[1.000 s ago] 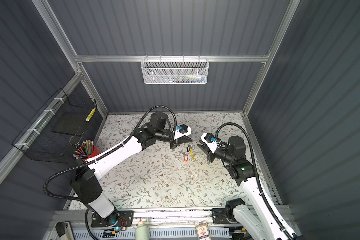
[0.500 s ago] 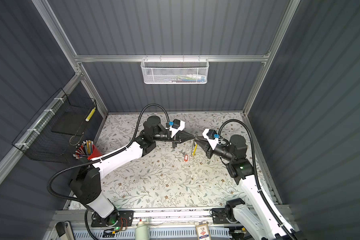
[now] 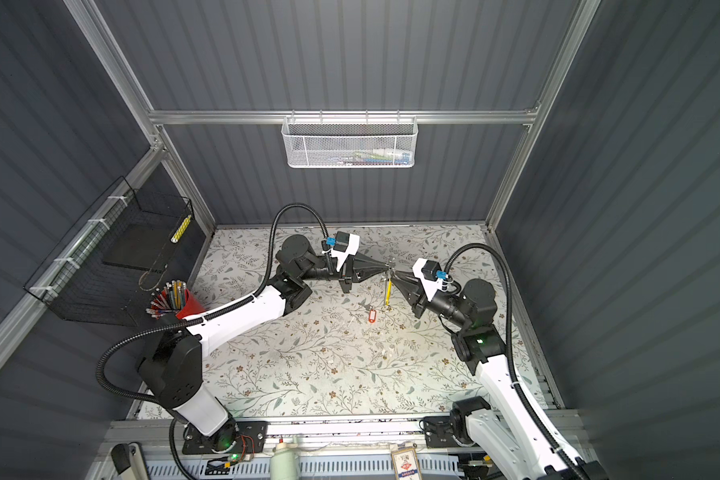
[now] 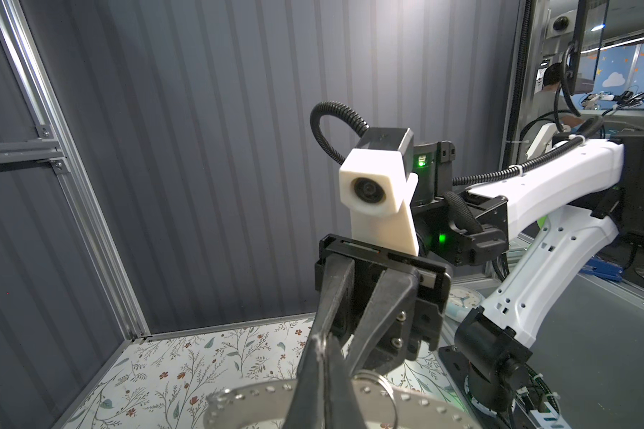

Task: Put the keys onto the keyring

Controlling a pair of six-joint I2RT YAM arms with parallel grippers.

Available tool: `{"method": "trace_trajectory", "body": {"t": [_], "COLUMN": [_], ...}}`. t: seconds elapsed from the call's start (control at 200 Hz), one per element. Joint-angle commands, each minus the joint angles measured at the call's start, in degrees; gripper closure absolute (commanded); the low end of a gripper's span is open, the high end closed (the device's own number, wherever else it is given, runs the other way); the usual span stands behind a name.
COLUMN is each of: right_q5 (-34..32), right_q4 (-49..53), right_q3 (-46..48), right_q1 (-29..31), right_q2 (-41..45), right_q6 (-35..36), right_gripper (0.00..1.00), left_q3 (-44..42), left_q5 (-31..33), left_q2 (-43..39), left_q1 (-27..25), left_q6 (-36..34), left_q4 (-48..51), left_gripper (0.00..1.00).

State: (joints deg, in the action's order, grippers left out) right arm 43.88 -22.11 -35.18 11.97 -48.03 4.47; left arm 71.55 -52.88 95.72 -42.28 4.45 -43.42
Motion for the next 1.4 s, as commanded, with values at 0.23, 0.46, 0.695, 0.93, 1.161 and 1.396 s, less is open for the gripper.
{"method": "trace_trajectory", "body": {"t": [0.23, 0.46, 0.695, 0.93, 1.161, 1.396], "right_q5": [5.60, 6.65, 7.27, 7.95, 8.86, 8.94], "right_q4": [-9.94, -9.95, -10.88, -11.65, -11.58, -11.77], "right_q3": [0.39, -0.70, -0.99, -1.31, -1.23, -1.30], "right_q1": [-0.28, -0.28, -0.28, -0.30, -0.20, -0.19], "right_q2": [0.04, -1.62, -1.89, -1.78, -1.89, -2.07], "right_q6": [-5.66, -6.18, -6.58, -7.02, -7.19, -7.19], "right_gripper": [0.77, 0.78, 0.82, 0.84, 0.86, 0.91], "left_q3": [-0.33, -0.19, -0.09, 0.17, 0.26, 0.61], "left_q5": [-2.27, -2.85, -3.71, -4.56, -4.80, -5.65], "left_q2": [0.03, 0.16, 0.52, 0.87, 0.96, 1.17], "left_q1": [0.27, 0.33, 0.27, 0.19, 0.25, 0.08], "left_q6": [1.62, 2.06, 2.57, 2.85, 2.67, 2.50], "left_q4": [-3.34, -3.90, -4.12, -4.12, -3.69, -3.25], "left_gripper": [1.00, 1.00, 1.00, 1.00, 1.00, 1.00]}}
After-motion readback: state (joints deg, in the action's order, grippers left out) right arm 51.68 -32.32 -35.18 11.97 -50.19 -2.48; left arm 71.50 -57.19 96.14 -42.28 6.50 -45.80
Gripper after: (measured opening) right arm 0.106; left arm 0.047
